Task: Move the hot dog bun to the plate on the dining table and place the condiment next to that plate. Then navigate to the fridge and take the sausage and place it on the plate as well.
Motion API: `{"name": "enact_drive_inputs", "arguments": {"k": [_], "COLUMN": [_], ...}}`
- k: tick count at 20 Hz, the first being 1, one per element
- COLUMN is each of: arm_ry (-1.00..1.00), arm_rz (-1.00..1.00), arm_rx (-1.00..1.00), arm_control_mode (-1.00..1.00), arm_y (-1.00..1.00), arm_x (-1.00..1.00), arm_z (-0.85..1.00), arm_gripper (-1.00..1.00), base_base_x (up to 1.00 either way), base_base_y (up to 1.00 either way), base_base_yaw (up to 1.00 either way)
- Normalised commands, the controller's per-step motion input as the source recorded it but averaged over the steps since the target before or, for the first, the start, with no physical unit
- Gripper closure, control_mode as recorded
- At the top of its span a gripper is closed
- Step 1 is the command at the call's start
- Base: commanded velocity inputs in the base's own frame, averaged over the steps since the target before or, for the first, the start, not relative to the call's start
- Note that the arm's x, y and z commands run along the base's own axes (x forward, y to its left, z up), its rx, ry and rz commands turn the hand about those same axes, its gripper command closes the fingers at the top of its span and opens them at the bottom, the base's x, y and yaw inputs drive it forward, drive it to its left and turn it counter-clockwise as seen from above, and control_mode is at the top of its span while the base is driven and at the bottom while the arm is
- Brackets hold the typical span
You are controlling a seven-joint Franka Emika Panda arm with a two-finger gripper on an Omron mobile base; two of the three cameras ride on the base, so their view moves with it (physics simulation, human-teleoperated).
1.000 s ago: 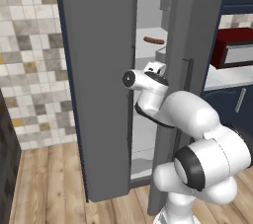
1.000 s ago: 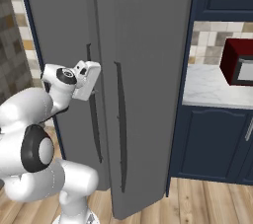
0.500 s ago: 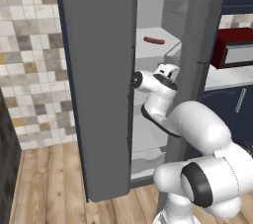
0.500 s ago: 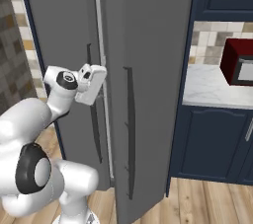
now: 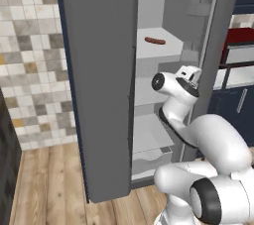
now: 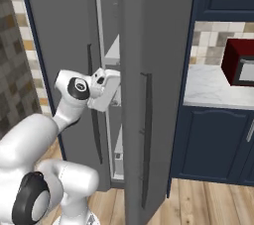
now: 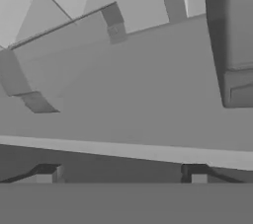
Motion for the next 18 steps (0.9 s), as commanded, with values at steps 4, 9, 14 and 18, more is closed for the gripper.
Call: {"name": "enact_drive_inputs", "arguments": {"k": [4, 9, 14, 18], "arm_ry": [0.00, 0.00, 0.00, 0.00], "arm_rz": [0.00, 0.00, 0.00, 0.00], "arm_rx": [0.00, 0.01, 0.01, 0.02], "arm_control_mode": [-1.00, -1.00, -1.00, -1.00], "arm_y": [-0.86, -0.85, -0.86, -0.87], "arm_x": [-0.30, -0.26, -0.22, -0.07], "arm_z": [0.10, 0.06, 0.01, 0.00], "arm_gripper": [-1.00, -1.00, -1.00, -1.00], "base_base_x": [0.00, 0.00, 0.00, 0.00], "base_base_y": [0.00, 0.00, 0.00, 0.00], "base_base_yaw": [0.00, 0.00, 0.00, 0.00]}}
